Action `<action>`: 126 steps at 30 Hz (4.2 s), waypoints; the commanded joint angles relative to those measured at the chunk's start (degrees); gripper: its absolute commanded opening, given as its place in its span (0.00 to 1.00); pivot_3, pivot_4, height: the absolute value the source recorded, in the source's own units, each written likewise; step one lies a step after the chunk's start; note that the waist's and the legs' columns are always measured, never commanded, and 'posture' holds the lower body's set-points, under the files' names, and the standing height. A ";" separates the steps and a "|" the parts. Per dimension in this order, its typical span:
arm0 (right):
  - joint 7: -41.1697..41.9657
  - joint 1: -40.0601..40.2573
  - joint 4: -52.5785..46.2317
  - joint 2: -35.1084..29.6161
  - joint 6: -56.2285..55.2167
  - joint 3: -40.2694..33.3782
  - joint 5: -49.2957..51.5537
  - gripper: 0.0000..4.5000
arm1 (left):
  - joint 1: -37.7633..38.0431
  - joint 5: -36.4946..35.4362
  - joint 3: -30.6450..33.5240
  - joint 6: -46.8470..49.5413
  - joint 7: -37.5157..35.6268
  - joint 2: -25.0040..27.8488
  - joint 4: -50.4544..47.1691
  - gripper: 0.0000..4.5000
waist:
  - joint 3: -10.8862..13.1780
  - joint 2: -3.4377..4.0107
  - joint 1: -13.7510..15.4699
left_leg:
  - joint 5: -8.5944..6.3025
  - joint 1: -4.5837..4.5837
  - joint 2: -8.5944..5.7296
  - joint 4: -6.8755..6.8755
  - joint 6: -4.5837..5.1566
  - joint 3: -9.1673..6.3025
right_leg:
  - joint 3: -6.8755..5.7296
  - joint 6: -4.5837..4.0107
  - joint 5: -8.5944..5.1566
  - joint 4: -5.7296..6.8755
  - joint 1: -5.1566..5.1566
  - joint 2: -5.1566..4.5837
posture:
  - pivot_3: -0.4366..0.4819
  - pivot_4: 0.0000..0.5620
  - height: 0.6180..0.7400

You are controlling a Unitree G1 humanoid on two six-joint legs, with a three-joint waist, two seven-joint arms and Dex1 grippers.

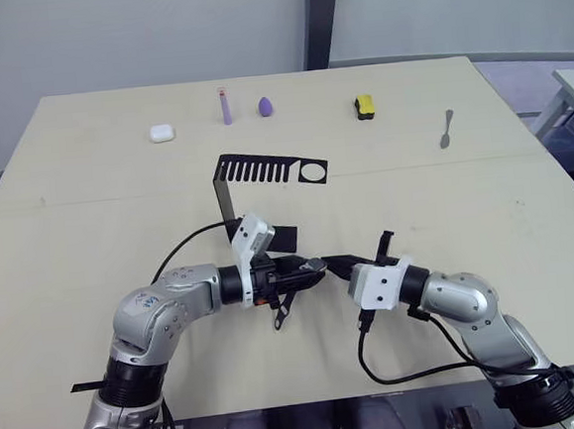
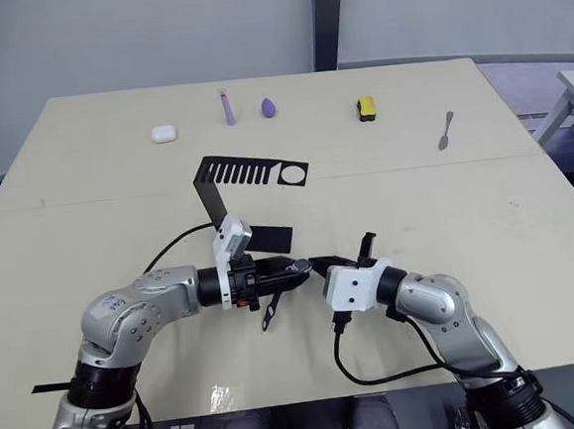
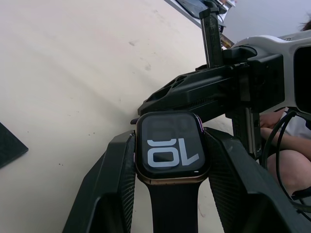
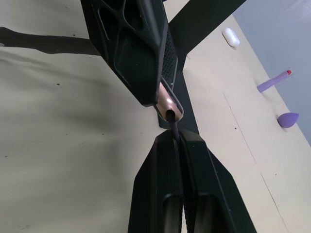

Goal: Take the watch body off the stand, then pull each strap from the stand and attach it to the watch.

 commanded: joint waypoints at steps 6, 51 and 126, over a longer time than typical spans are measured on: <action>-0.46 -0.55 -4.06 -0.62 -2.42 -0.06 2.04 0.00 | 0.17 0.97 0.01 -1.61 1.65 -0.37 -1.58 0.36 | 0.00 0.00 0.01 | 0.00 0.00 0.00 -0.01 0.00 0.00 | 0.00 0.00 0.00 0.00 0.00 0.00 | 0.48 0.27 1.00; -0.42 -0.06 -4.87 -1.97 -1.92 -0.94 2.06 0.00 | -0.62 2.00 1.18 -0.74 4.07 -1.09 1.10 0.36 | 0.00 0.00 0.02 | 0.00 0.00 0.00 -0.01 0.00 0.00 | -0.01 0.00 0.00 -0.01 0.00 0.00 | 0.48 0.27 1.00; -1.56 9.21 -7.61 -8.85 -11.86 -10.95 8.78 0.00 | 7.79 -11.24 8.92 -6.49 -7.83 8.55 -2.76 0.36 | 0.02 -0.02 0.08 | -0.03 0.00 0.02 -0.06 0.01 -0.02 | -0.01 -0.05 -0.03 -0.05 -0.01 -0.04 | 0.48 0.27 1.00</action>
